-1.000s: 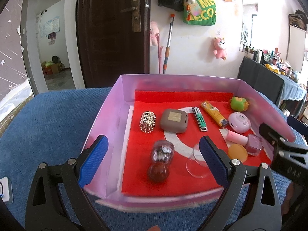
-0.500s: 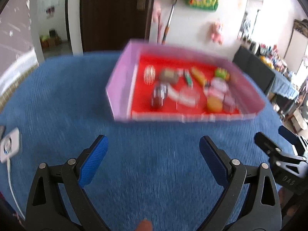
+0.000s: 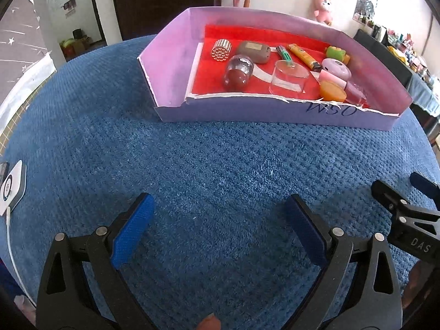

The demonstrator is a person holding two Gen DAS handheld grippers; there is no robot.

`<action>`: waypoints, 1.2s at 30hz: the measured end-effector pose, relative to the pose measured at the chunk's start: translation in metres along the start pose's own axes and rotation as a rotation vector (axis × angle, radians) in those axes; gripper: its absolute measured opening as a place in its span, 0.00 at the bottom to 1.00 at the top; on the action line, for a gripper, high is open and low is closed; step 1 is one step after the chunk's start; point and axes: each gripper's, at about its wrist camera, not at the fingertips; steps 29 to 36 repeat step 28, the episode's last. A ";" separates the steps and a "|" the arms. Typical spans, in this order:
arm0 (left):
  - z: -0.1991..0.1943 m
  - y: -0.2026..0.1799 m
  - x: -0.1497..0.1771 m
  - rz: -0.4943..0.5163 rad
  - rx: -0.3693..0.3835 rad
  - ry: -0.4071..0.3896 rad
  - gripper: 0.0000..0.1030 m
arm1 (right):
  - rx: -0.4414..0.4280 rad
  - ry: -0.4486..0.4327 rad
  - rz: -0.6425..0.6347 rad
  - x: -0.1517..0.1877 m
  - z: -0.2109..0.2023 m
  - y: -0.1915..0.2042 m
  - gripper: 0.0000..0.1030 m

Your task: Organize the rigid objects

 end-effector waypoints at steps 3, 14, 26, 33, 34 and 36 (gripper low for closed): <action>0.000 0.001 0.000 -0.006 -0.003 -0.012 1.00 | 0.004 -0.002 0.003 0.001 0.000 0.000 1.00; 0.000 0.004 0.002 -0.003 0.005 -0.038 1.00 | 0.002 -0.001 0.003 0.000 -0.001 0.001 1.00; 0.000 0.004 0.002 -0.002 0.005 -0.039 1.00 | 0.002 -0.001 0.003 0.001 0.000 0.001 1.00; 0.001 0.004 0.002 -0.002 0.005 -0.038 1.00 | 0.002 -0.001 0.003 0.001 0.000 0.001 1.00; 0.001 0.004 0.002 -0.002 0.005 -0.038 1.00 | 0.002 -0.001 0.003 0.001 0.000 0.001 1.00; 0.001 0.004 0.002 -0.002 0.005 -0.038 1.00 | 0.002 -0.001 0.003 0.001 0.000 0.001 1.00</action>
Point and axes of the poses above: each gripper's, at about its wrist camera, not at the fingertips, and z roughly the way its jaws point, y to its left, x to its underside, and after that the axes turned 9 degrees about -z, right-handed
